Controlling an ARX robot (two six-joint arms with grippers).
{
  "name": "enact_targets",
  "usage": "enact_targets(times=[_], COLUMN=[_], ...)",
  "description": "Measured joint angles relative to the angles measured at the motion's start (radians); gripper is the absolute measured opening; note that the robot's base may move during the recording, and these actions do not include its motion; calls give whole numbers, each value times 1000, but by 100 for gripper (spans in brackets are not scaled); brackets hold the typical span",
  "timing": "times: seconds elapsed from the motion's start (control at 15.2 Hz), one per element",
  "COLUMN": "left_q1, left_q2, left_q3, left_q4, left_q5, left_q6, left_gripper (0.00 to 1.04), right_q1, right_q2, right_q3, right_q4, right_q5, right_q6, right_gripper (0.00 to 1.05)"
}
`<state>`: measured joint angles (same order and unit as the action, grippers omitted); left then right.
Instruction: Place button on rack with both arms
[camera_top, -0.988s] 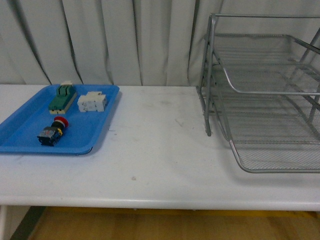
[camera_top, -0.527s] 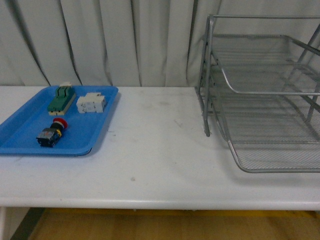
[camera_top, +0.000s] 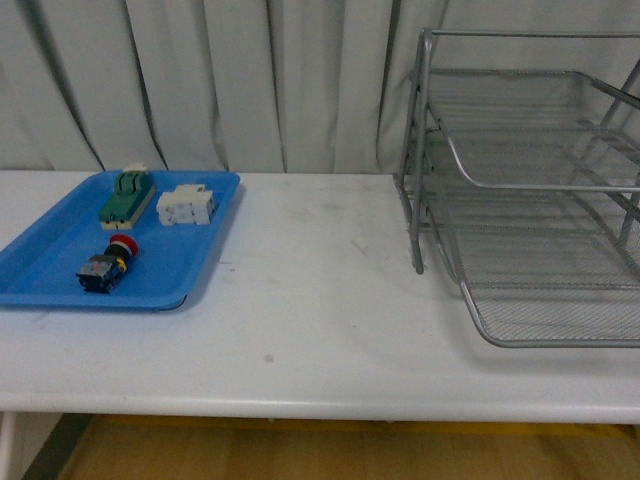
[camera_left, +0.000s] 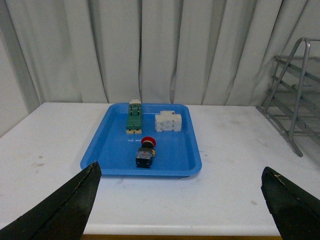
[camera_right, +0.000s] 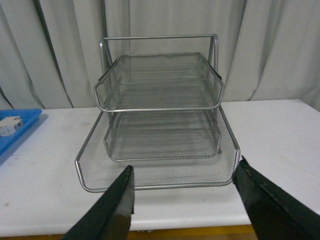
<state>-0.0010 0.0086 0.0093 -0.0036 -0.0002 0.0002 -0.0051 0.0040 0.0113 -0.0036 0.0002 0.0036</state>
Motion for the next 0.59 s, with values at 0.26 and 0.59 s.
enact_targets(times=[0.26,0.59], left_q1=[-116,-109], left_q2=[185,1187], left_q3=[92,480], left_q4=[-149,222], left_q5=[-211,-43], left_q6=[64,76], left_gripper=[98,98], right_q1=[0,0], right_q2=[0,0], right_q3=[0,0], right_q4=[0,0], right_q5=[1,0], right_q6=[-1,-1], right_gripper=[99,98])
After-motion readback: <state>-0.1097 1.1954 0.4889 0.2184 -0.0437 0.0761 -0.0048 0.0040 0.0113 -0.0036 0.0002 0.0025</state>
